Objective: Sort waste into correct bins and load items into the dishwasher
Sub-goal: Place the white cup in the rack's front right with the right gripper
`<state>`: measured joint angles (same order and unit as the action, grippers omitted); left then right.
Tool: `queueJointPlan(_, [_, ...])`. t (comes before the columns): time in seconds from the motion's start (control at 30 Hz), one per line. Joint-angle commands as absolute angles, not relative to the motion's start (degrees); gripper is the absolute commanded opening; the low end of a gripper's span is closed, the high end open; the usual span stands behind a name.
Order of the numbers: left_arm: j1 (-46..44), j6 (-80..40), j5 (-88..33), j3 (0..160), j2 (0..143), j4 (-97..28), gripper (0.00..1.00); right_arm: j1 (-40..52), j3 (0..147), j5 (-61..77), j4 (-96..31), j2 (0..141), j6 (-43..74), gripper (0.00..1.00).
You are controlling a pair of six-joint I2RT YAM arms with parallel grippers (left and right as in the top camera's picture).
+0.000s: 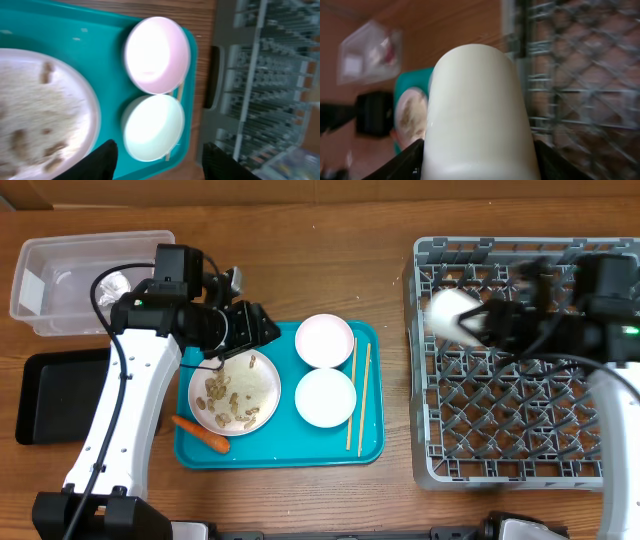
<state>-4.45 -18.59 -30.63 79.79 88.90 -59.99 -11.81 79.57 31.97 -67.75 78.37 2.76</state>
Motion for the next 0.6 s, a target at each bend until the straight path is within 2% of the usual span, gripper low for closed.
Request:
queueJointPlan(0.0, [-4.4,-16.2,-21.7,80.4,87.4,-61.1,0.55,-20.9,81.5,17.6,-70.0,77.6,7.4,0.35])
queueJointPlan(0.1, [-4.4,-16.2,-21.6,80.4,87.4,-61.1,0.55,-27.4,81.5,6.9,-72.6,77.8,12.2,0.35])
queueJointPlan(0.17, [-4.4,-16.2,-21.6,80.4,87.4,-61.0,0.55,-34.2,81.4,-5.7,-76.1,77.9,19.0,0.34])
queueJointPlan(0.2, [-4.4,-16.2,-21.6,80.4,87.4,-61.0,0.55,-37.8,81.4,-8.2,-77.1,77.9,21.5,0.31])
queueJointPlan(0.57, [-4.5,-16.2,-21.6,80.4,87.4,-61.7,0.55,-40.9,80.0,-12.2,-77.1,82.5,24.3,0.29])
